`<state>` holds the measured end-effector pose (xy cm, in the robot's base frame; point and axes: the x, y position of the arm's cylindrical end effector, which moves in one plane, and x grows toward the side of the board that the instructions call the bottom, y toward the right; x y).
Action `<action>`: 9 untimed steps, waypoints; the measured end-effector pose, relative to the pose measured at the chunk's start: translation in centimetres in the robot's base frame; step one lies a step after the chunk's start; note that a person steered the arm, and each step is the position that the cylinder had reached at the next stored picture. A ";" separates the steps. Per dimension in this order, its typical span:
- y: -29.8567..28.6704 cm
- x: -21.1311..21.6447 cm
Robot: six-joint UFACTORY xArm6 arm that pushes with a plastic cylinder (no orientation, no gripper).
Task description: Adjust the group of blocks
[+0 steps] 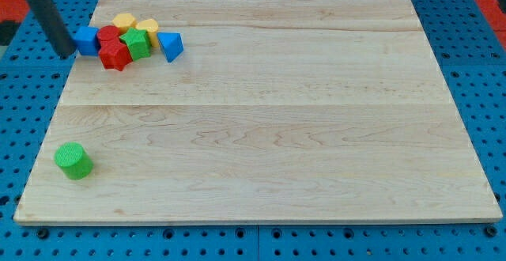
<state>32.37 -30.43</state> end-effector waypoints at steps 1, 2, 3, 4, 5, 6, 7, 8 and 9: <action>2.2 -0.3; 0.2 -0.3; -0.1 -0.3; 1.0 -3.0; 0.0 -4.6; 1.2 -4.9; 1.1 -5.0; 2.9 -5.2; 5.3 -5.2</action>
<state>27.13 -25.10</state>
